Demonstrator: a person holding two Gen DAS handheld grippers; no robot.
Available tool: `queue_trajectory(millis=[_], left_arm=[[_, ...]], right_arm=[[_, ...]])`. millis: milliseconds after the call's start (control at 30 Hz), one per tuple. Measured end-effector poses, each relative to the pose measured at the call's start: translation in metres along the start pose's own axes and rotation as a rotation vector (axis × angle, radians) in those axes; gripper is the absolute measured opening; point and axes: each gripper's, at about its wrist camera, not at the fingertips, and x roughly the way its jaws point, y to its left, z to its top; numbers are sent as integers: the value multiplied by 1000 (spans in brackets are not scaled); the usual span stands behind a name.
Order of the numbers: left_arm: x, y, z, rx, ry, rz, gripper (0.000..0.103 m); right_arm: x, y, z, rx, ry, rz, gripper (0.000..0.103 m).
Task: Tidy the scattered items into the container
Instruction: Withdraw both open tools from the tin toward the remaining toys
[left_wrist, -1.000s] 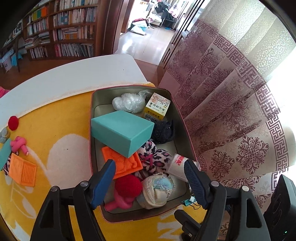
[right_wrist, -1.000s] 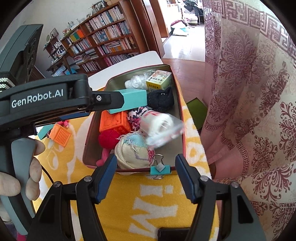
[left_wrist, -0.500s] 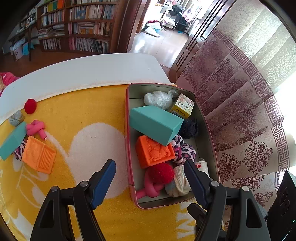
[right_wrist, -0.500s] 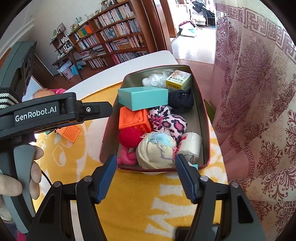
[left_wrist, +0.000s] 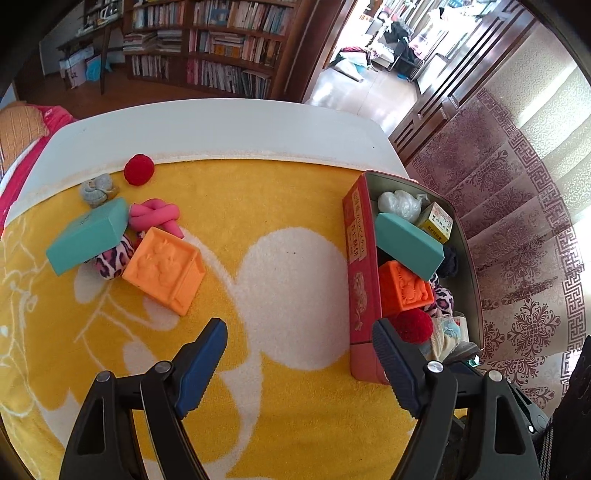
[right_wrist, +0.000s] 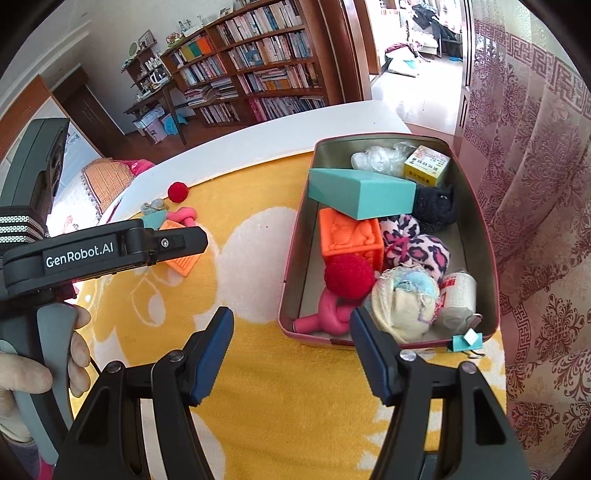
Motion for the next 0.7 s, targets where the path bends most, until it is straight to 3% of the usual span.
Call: queue_trajectory(millis=[700], left_arm=[[-26, 103, -2, -82, -7, 47, 82]], right_arm=[[40, 80, 0, -31, 54, 21, 69]])
